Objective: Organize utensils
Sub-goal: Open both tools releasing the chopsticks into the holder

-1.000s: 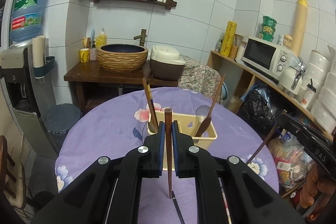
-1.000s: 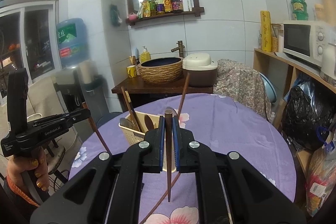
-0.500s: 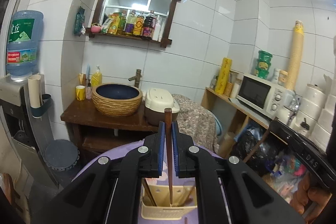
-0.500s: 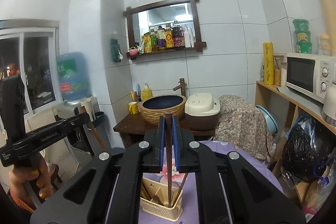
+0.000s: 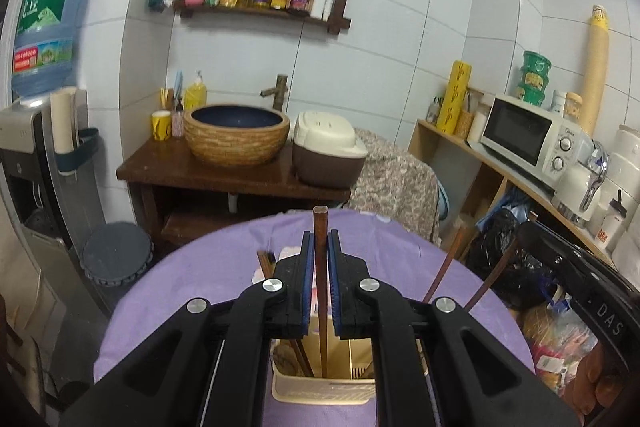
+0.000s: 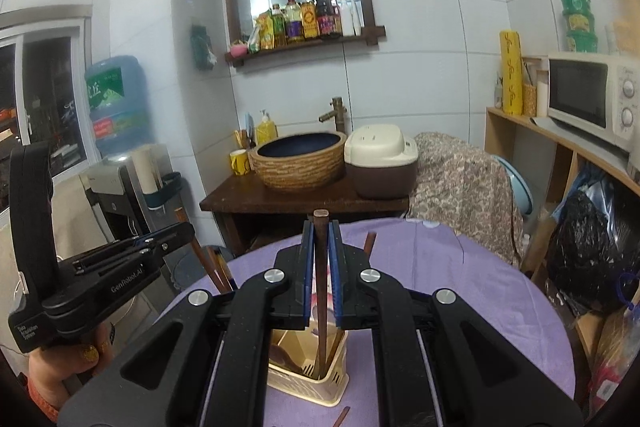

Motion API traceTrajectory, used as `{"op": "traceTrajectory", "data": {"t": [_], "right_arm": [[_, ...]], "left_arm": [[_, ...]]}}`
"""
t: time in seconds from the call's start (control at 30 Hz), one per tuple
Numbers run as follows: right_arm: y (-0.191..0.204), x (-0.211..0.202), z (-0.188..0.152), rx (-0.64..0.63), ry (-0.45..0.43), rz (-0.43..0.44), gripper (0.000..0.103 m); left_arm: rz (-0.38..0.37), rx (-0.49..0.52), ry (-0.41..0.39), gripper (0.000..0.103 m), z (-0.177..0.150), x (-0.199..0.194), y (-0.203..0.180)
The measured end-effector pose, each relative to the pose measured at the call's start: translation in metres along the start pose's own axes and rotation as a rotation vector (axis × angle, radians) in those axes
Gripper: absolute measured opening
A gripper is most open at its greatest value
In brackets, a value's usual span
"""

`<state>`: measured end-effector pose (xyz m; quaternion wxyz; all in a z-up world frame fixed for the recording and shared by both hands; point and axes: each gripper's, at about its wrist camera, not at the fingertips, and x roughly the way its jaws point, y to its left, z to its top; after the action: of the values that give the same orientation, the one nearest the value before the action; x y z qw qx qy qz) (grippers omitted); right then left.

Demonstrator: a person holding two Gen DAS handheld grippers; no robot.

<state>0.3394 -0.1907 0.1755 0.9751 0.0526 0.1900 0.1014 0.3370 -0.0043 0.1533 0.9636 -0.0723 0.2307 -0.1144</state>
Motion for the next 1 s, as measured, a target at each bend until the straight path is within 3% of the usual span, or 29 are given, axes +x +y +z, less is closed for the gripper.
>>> {"op": "traceTrajectory", "data": {"t": [0.27, 0.6, 0.7, 0.73, 0.77, 0.8, 0.83, 0.9, 1.0], "right_arm": [[-0.008, 0.016, -0.024, 0.023, 0.052, 0.007, 0.008], [-0.012, 0.02, -0.032, 0.041, 0.048, 0.012, 0.008], [-0.009, 0.016, -0.034, 0.014, 0.025, 0.003, 0.012], [-0.009, 0.014, -0.036, 0.012, 0.017, -0.001, 0.022], [-0.01, 0.011, -0.037, 0.016, 0.005, -0.005, 0.04], [-0.011, 0.009, -0.039, 0.022, -0.009, -0.005, 0.048], [-0.011, 0.004, -0.041, 0.026, -0.031, -0.004, 0.053], [-0.011, -0.005, -0.044, 0.018, -0.051, -0.015, 0.054], [-0.009, -0.024, -0.051, 0.003, -0.092, -0.043, 0.062]], "left_arm": [[-0.003, -0.012, 0.064, 0.008, -0.023, 0.021, 0.007], [-0.002, -0.005, 0.062, 0.008, -0.027, 0.02, 0.01], [-0.004, 0.009, 0.059, 0.012, -0.029, 0.017, 0.009], [-0.004, 0.008, 0.055, 0.025, -0.029, 0.015, 0.01], [-0.005, 0.004, 0.047, 0.044, -0.03, 0.012, 0.011], [-0.006, -0.002, 0.025, 0.051, -0.031, 0.005, 0.012], [-0.006, -0.003, 0.008, 0.058, -0.033, 0.0, 0.012], [-0.006, 0.017, -0.019, 0.061, -0.037, -0.013, 0.01], [-0.01, 0.038, -0.056, 0.079, -0.049, -0.03, 0.009]]}}
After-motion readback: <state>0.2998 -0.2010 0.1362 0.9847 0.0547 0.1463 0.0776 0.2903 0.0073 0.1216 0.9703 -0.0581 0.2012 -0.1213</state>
